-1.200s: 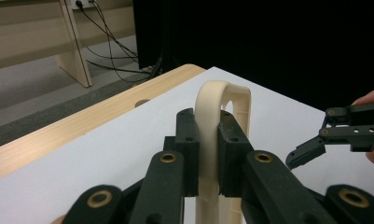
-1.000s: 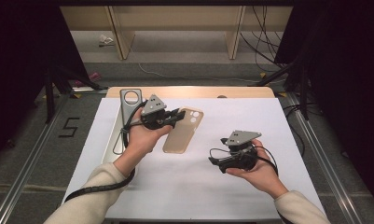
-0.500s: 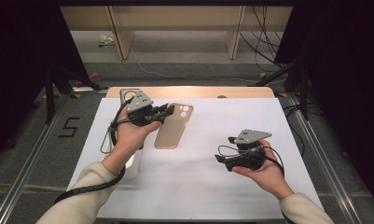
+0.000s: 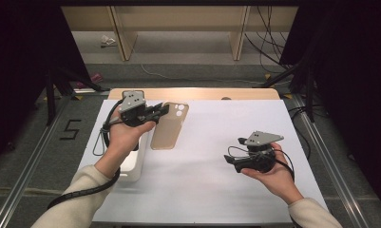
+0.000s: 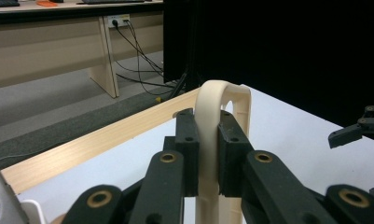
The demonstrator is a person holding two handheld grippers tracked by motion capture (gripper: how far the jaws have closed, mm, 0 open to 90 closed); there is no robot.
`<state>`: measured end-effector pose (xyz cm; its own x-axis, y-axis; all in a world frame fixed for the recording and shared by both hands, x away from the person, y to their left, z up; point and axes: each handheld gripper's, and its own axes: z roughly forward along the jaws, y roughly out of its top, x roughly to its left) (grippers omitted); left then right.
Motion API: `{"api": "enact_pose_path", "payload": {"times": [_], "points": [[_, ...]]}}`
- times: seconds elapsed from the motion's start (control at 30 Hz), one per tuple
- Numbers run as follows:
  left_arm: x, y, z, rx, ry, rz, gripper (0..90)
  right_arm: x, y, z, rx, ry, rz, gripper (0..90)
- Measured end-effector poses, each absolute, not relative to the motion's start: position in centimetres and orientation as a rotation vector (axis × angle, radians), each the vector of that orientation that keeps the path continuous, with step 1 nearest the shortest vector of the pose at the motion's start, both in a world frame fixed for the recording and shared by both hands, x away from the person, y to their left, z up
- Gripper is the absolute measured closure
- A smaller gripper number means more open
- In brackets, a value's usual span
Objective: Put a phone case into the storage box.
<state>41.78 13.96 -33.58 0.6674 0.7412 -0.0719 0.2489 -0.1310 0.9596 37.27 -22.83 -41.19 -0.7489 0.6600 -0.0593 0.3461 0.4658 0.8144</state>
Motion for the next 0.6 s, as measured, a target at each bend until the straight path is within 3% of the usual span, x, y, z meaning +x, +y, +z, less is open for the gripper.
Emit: {"api": "enact_pose_path", "payload": {"times": [0.6], "points": [[41.9, 16.0, -32.8, 1.673, 0.823, 0.544, 81.1, 37.1, -23.9, -41.1, 0.883, 2.313, 1.186, 19.2]]}}
